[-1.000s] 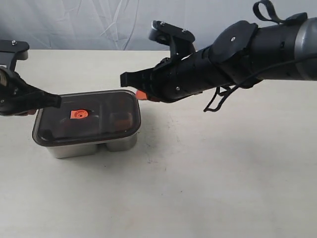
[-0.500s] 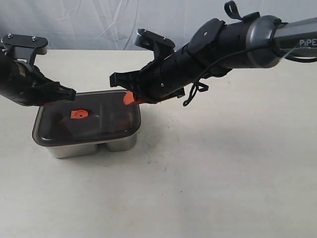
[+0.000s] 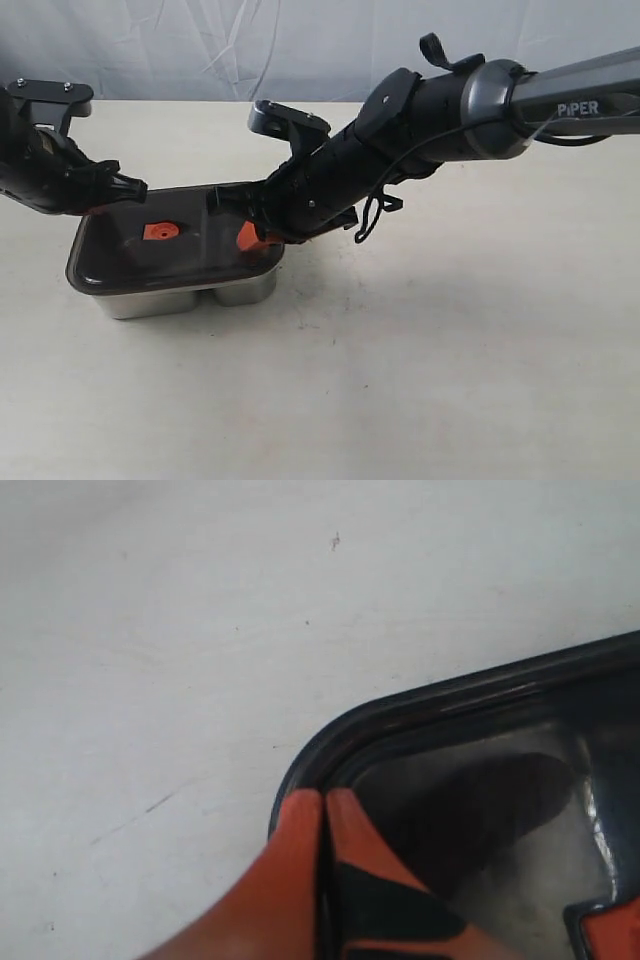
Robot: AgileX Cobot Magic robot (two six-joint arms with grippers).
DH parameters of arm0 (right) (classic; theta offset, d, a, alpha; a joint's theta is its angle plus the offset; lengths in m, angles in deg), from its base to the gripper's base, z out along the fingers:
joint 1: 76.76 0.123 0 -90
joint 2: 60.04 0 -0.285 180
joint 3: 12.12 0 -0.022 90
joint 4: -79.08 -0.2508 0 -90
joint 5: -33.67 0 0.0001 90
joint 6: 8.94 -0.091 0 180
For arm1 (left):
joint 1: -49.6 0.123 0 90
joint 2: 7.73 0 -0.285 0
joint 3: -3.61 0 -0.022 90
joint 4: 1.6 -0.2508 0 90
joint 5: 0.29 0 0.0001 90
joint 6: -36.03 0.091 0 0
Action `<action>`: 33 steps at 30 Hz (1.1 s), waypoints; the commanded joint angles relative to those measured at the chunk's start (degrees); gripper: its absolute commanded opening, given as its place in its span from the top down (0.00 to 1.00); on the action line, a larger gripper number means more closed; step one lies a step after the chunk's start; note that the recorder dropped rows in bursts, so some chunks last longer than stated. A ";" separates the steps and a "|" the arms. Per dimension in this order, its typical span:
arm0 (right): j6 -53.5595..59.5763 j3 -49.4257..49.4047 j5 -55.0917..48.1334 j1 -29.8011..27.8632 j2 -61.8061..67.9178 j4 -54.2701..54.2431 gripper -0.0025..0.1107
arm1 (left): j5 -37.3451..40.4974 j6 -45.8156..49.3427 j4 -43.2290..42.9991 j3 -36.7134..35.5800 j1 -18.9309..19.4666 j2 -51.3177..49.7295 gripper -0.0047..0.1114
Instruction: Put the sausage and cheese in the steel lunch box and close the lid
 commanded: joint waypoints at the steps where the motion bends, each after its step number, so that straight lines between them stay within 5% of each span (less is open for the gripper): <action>1: -0.43 0.32 -0.20 -0.03 1.09 0.94 0.99 | 0.48 0.20 1.08 0.05 0.02 -1.99 0.96; 27: -4.50 0.32 -2.54 -0.03 5.76 0.94 0.99 | 9.09 0.17 1.87 0.05 0.02 -5.06 0.96; 33: -4.80 0.32 -1.84 -0.14 0.00 7.41 0.99 | 3.11 0.41 3.35 -0.44 0.02 3.04 0.96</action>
